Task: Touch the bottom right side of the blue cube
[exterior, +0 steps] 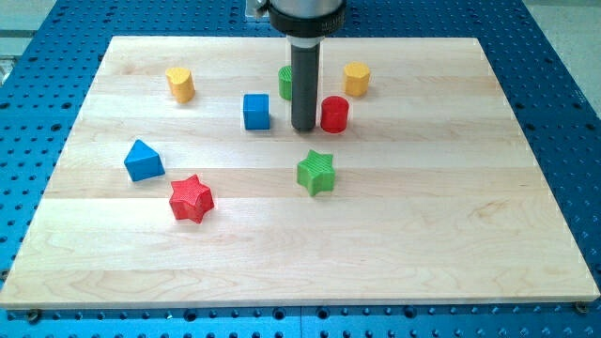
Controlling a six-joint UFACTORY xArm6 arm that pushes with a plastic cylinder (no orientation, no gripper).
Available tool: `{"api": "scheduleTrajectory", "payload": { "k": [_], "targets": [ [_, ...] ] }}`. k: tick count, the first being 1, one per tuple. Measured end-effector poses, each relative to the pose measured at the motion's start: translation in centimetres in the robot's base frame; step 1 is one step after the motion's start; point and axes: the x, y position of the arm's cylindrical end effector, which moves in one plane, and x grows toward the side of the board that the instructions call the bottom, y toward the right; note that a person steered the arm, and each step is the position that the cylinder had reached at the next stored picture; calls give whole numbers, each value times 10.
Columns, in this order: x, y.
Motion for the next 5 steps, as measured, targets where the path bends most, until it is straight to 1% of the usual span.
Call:
{"api": "scheduleTrajectory", "payload": {
  "k": [1, 2, 3, 4, 5],
  "targets": [
    [6, 15],
    [5, -32],
    [-1, -29],
    [-17, 1],
    [-17, -3]
  ]
}}
